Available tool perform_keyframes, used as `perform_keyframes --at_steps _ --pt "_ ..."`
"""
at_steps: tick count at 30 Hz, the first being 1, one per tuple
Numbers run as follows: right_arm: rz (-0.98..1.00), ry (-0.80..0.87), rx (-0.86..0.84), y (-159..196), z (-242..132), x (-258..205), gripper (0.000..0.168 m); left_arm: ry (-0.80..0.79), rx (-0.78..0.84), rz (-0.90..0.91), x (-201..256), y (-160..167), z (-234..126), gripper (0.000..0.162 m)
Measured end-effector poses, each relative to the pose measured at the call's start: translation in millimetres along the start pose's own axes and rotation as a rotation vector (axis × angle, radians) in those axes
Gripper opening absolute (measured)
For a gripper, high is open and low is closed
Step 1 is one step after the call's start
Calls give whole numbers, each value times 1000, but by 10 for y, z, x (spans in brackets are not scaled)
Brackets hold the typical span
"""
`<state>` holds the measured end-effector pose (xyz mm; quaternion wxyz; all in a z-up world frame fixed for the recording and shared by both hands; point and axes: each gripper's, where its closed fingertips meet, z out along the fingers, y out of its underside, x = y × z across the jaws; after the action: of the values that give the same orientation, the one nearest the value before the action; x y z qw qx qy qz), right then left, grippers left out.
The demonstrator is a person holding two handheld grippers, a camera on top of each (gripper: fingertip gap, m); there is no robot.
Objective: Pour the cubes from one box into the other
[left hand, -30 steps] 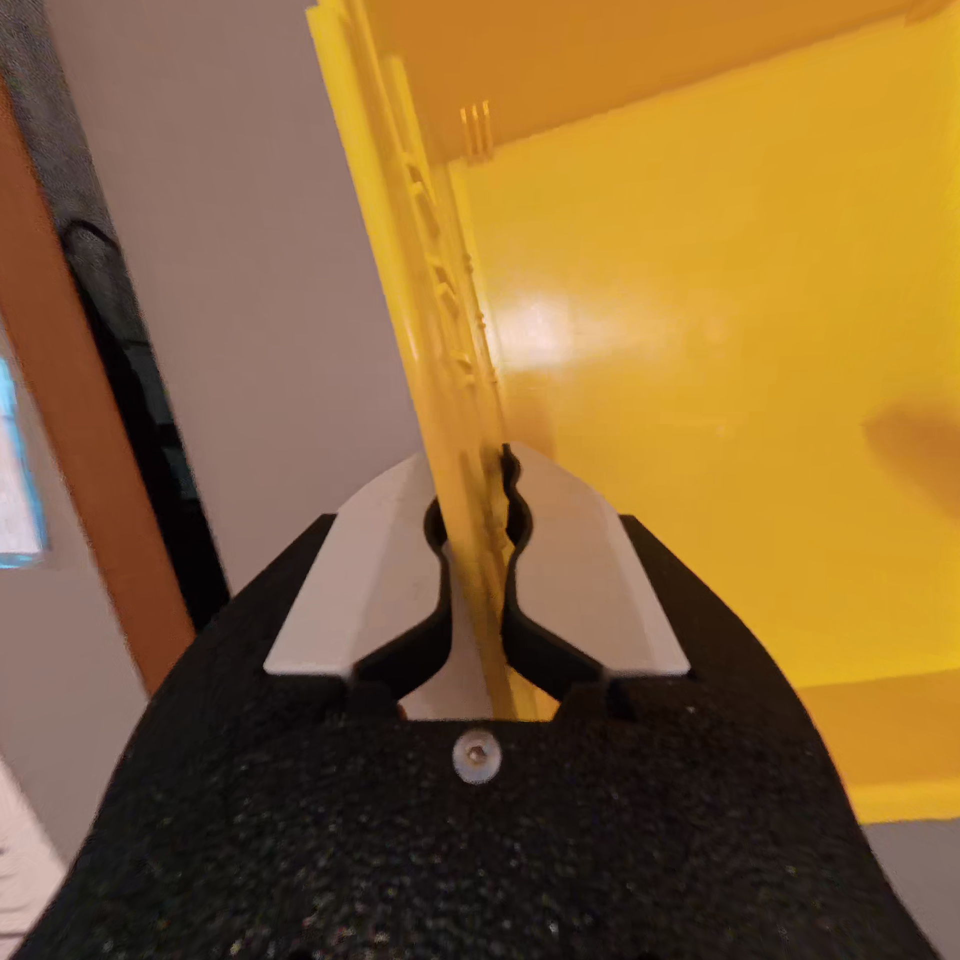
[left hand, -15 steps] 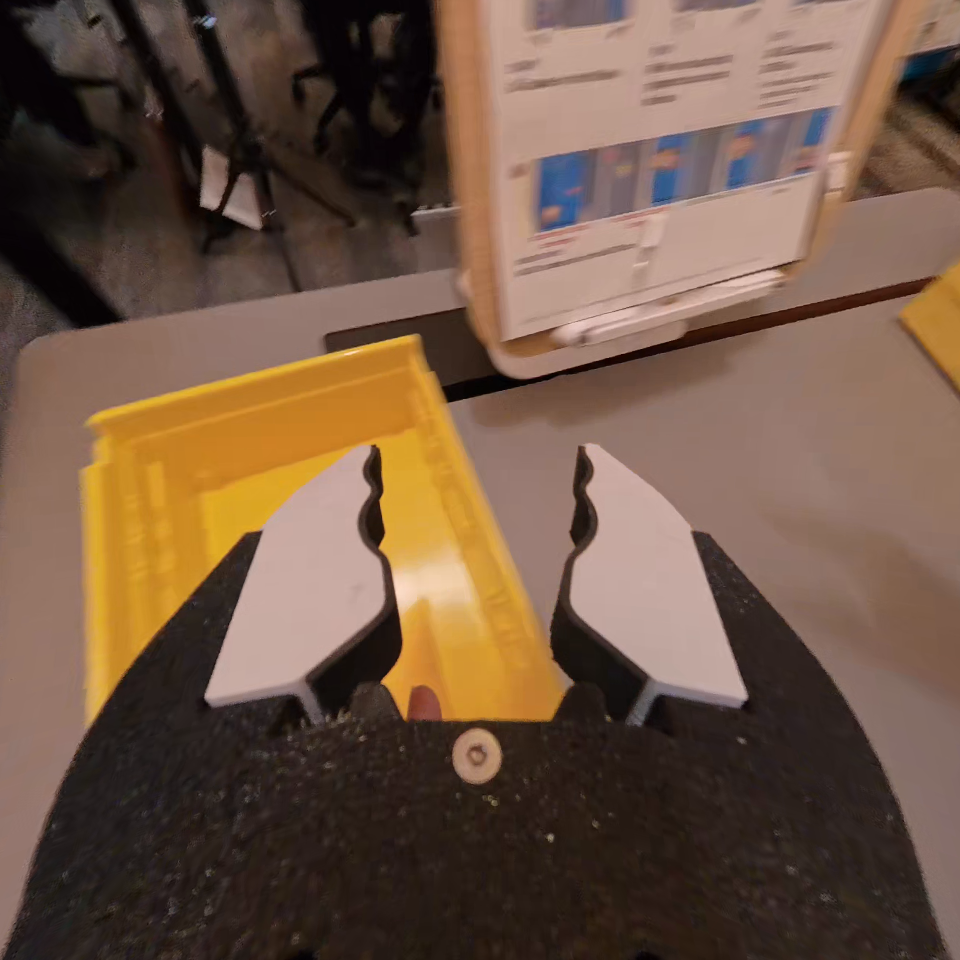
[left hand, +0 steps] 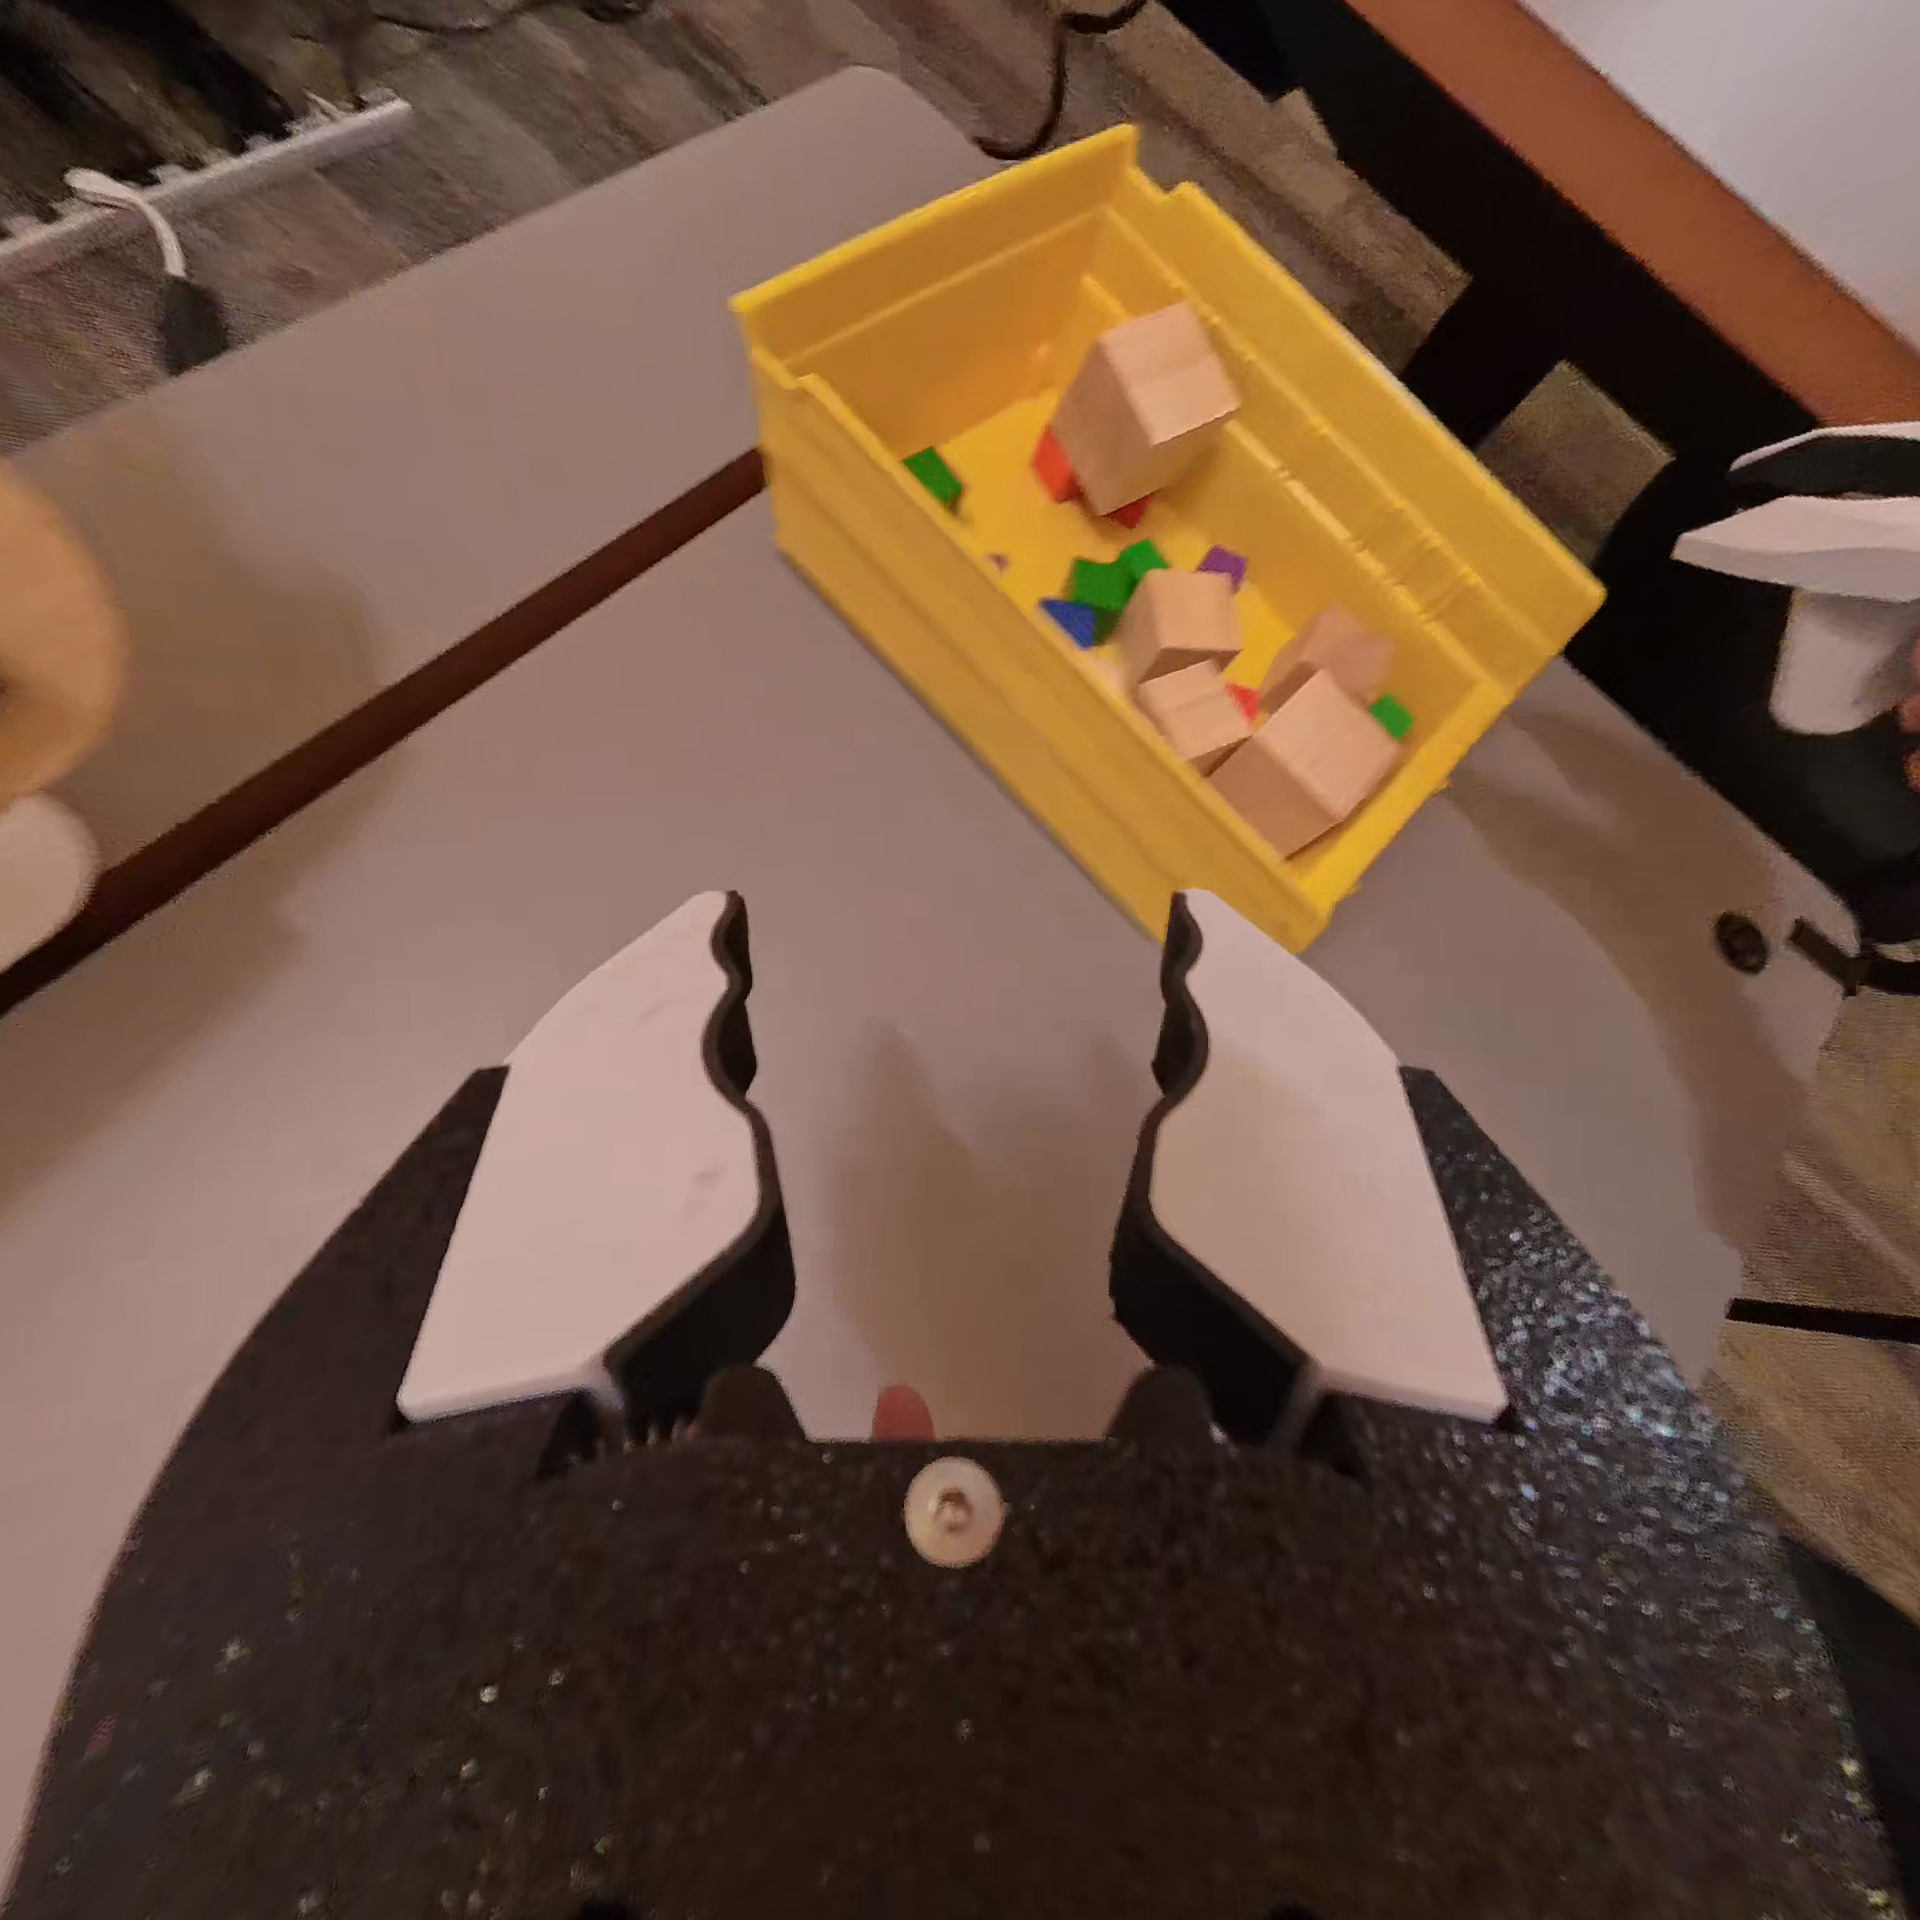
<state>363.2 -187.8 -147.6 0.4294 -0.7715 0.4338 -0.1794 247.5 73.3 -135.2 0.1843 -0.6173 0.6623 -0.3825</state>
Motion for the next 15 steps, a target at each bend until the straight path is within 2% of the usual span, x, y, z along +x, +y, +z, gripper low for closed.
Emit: perform_keyframes --at_steps 3,4,6,10,11,13,14,15 --pt "-36 54 7 87 95 394 56 -27 -17 -40 274 -82 452 76" --pt "-34 21 -2 131 159 405 50 -40 -17 -71 338 -94 600 76" --pt "-30 -19 -10 207 314 402 51 -59 -25 -131 448 -86 865 75" --pt "-118 48 -23 327 559 515 50 -180 -62 -130 458 -17 1241 74" --pt "-123 48 -47 383 623 515 50 -187 -87 -129 477 34 1320 73" --pt "-117 -8 -81 471 728 425 48 -216 -121 -117 473 126 1421 58" --pt "-116 -38 -85 490 764 374 38 -189 -115 -117 522 128 1454 51" --pt "-107 -59 -92 506 782 335 15 -159 -100 -118 570 110 1476 44"
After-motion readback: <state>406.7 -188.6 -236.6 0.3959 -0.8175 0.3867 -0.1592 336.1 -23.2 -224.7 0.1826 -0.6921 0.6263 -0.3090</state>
